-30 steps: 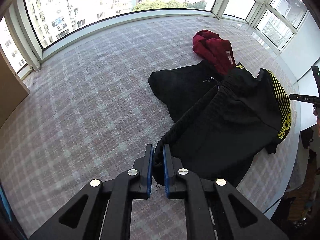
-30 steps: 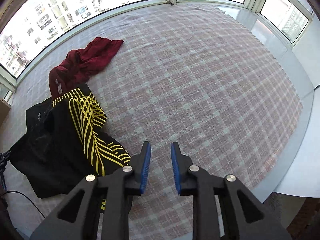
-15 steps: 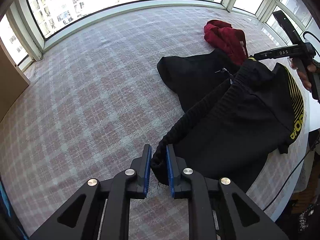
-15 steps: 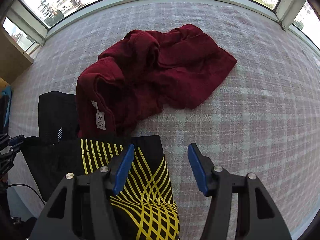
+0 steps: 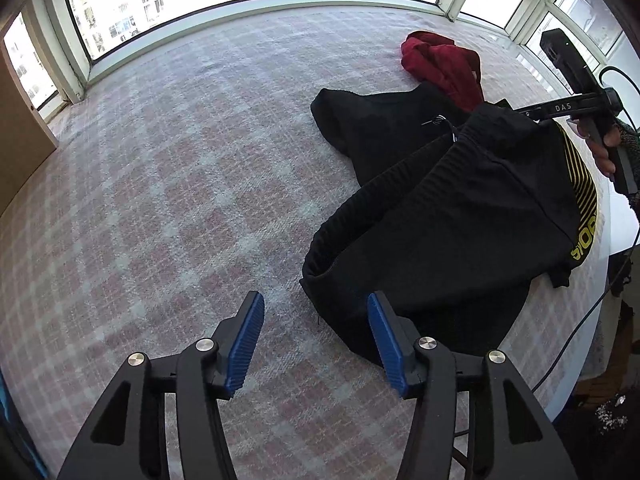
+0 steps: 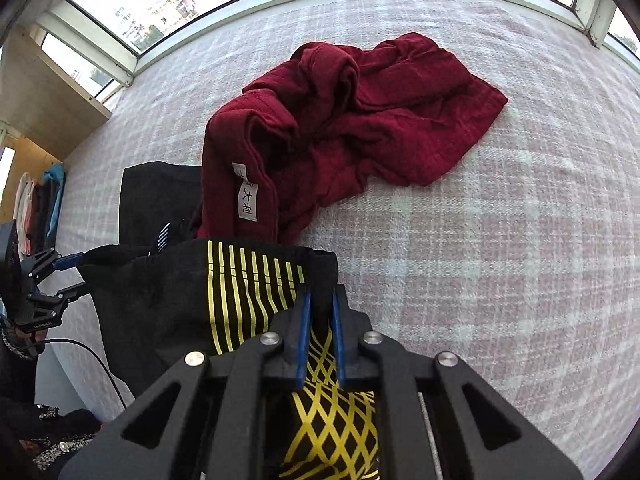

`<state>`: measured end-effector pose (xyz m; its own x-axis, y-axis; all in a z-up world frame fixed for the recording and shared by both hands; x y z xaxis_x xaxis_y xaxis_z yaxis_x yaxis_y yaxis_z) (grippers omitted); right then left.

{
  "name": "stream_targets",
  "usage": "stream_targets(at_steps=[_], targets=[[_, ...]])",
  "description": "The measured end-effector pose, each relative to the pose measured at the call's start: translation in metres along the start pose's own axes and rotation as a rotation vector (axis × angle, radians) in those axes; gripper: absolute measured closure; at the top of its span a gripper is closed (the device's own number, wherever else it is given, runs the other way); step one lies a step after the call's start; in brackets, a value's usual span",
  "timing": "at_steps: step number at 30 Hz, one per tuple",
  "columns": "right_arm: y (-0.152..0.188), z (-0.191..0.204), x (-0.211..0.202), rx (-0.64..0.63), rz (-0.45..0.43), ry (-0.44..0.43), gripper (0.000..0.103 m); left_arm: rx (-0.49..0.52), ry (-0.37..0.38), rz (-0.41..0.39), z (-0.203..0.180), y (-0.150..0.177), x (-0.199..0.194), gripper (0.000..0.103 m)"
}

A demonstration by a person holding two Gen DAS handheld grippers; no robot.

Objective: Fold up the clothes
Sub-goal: 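Lift the black pants with both grippers and shake them out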

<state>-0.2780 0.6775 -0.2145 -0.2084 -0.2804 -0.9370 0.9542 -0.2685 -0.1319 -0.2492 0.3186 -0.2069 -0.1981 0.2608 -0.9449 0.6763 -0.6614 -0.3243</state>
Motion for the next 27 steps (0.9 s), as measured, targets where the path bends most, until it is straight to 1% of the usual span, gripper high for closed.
stream_targets(at_steps=[2, 4, 5, 6, 8, 11, 13, 16, 18, 20, 22, 25, 27], targets=[[0.002, -0.001, -0.001, 0.004, -0.004, 0.000, 0.094, -0.003, 0.009, 0.002, 0.004, -0.006, 0.007, 0.051], [0.004, -0.001, -0.003, 0.009, -0.015, 0.004, 0.094, 0.009, 0.039, -0.013, 0.004, -0.014, 0.012, 0.053], [0.005, -0.001, -0.004, 0.010, -0.024, 0.008, 0.095, 0.015, 0.053, -0.009, 0.003, -0.017, 0.015, 0.066], [0.006, 0.000, -0.006, 0.011, -0.033, 0.011, 0.095, 0.022, 0.067, -0.005, 0.002, -0.020, 0.019, 0.095], [0.013, 0.005, -0.021, 0.007, -0.074, 0.009, 0.096, 0.022, 0.087, -0.001, 0.001, -0.024, 0.024, 0.095], [0.023, 0.013, -0.047, -0.001, -0.140, 0.003, 0.096, 0.010, 0.124, -0.027, 0.005, -0.024, 0.013, 0.096], [0.032, 0.019, -0.068, -0.009, -0.188, -0.004, 0.096, 0.006, 0.122, -0.068, 0.008, -0.022, -0.007, 0.097], [0.026, 0.032, -0.120, -0.043, -0.290, -0.017, 0.096, -0.007, 0.125, -0.154, 0.014, -0.021, -0.047, 0.097], [0.029, 0.047, -0.156, -0.063, -0.359, -0.032, 0.096, -0.003, 0.095, -0.207, 0.015, -0.020, -0.080, 0.097], [0.042, 0.072, -0.195, -0.104, -0.434, -0.042, 0.096, 0.017, 0.041, -0.254, 0.014, -0.024, -0.113, 0.097], [0.049, 0.098, -0.227, -0.140, -0.503, -0.047, 0.096, 0.032, -0.016, -0.299, 0.013, -0.026, -0.151, 0.097], [0.060, 0.138, -0.276, -0.187, -0.595, -0.062, 0.096, 0.064, -0.101, -0.385, 0.018, -0.030, -0.219, 0.097], [0.070, 0.166, -0.307, -0.215, -0.659, -0.061, 0.096, 0.075, -0.177, -0.425, 0.024, -0.032, -0.264, 0.097]])
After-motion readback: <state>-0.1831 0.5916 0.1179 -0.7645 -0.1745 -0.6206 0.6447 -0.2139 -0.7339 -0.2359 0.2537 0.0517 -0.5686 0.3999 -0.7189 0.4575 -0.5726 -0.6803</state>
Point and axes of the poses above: each gripper's, at about its wrist camera, not at the fingertips, and x roughly the way its jaws point, z to its left, y to its underside, the point moved 1 cm from there along x, roughly the way its jaws point, and after that the axes turned 15 degrees about x, right-handed, at the moved point
